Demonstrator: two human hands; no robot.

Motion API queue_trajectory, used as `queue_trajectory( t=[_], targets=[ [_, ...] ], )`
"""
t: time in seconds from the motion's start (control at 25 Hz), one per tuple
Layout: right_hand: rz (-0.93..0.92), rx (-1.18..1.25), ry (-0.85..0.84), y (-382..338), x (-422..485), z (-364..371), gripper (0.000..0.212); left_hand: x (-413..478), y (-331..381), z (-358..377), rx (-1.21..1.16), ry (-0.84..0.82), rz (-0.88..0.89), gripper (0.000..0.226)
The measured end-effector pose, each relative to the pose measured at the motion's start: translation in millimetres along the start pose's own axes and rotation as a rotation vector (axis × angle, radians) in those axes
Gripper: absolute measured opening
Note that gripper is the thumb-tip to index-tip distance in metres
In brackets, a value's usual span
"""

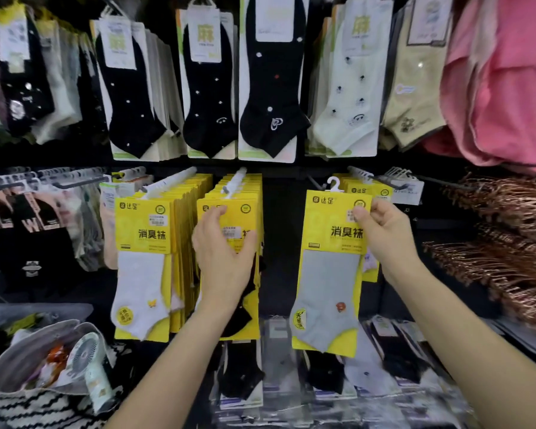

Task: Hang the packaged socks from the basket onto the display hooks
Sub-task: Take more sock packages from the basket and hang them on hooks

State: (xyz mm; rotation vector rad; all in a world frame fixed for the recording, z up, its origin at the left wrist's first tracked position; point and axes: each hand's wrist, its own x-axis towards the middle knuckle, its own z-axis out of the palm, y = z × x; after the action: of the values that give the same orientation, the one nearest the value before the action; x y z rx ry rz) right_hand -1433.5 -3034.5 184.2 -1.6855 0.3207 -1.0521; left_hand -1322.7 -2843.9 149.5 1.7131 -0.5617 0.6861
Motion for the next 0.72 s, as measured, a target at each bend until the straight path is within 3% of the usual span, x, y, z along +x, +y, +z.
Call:
queue_trajectory(
  t=[0.12,0.28,0.72],
  targets=[
    [0.042,-0.040,-0.032,-2,8,2,0.012,0,-10,7,0.259,-0.075,-0.068,0.092],
    [0.056,-0.108,-0.037,3,14,6,0.013,3,-21,15,0.339,-0.123,-0.131,0.124],
    [0.054,-0.215,0.002,26,23,18,0.013,4,-36,13,0.336,-0.115,-0.095,0.130]
  ],
)
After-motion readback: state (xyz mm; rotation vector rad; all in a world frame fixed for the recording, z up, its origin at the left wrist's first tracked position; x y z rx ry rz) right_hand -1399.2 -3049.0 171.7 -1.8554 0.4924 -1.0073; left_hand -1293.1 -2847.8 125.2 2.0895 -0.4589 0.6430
